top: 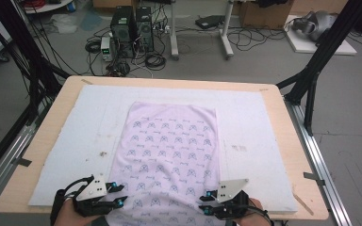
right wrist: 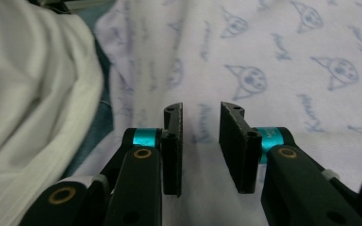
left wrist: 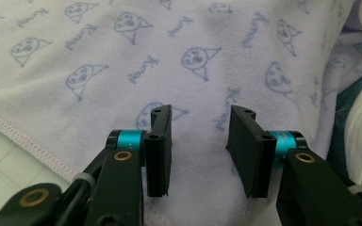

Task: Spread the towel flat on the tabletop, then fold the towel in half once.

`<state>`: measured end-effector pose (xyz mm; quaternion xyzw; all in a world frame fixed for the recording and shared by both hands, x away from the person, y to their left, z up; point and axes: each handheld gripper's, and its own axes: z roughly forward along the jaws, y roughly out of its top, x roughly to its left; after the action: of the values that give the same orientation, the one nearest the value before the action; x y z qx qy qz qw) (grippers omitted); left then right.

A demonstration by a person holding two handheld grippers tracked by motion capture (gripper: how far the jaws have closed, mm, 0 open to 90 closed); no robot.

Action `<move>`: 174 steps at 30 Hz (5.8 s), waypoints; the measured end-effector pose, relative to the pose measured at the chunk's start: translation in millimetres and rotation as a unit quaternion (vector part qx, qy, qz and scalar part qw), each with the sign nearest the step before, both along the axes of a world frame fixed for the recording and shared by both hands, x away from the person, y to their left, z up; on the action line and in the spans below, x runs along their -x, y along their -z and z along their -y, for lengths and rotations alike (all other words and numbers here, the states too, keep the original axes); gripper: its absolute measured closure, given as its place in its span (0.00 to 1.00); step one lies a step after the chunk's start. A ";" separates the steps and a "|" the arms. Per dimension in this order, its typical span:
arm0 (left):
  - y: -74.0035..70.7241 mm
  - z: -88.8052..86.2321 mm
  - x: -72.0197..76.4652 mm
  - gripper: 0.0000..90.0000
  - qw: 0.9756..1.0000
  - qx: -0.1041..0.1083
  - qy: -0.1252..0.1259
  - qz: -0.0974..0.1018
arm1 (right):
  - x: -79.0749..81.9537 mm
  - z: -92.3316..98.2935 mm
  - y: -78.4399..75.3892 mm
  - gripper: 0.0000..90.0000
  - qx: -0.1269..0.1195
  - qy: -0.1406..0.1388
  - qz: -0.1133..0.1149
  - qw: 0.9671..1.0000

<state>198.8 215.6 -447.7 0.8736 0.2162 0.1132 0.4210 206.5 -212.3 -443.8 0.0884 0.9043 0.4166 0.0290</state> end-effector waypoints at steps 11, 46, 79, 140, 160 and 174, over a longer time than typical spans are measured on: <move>-16.1 -1.7 -38.4 0.56 0.999 0.041 -0.035 0.007 | -38.0 4.3 -17.2 0.60 -0.012 0.095 0.008 0.995; -54.1 -13.8 -138.6 0.39 0.983 0.084 -0.161 0.011 | -160.1 22.4 -57.5 0.30 -0.033 0.201 -0.005 0.979; -23.0 -3.7 -240.1 0.58 0.971 0.012 -0.236 -0.014 | -241.6 26.7 -15.5 0.48 0.031 0.290 -0.019 0.956; -25.4 -17.3 -151.2 0.95 0.989 0.044 -0.139 -0.009 | -159.7 29.9 -20.8 0.85 -0.014 0.220 -0.059 0.974; -44.1 -21.9 -110.7 0.92 0.989 0.050 -0.130 0.054 | -120.0 35.1 -49.2 0.85 -0.046 0.195 -0.002 0.980; -28.6 -32.9 -36.8 0.88 0.989 0.054 -0.113 0.073 | -55.8 41.3 -45.1 0.85 -0.067 0.143 0.007 0.987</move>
<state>235.6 248.6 -419.1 0.8088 0.2879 0.2119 0.4671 262.3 -253.5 -398.7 0.2153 0.8524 0.4683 0.0885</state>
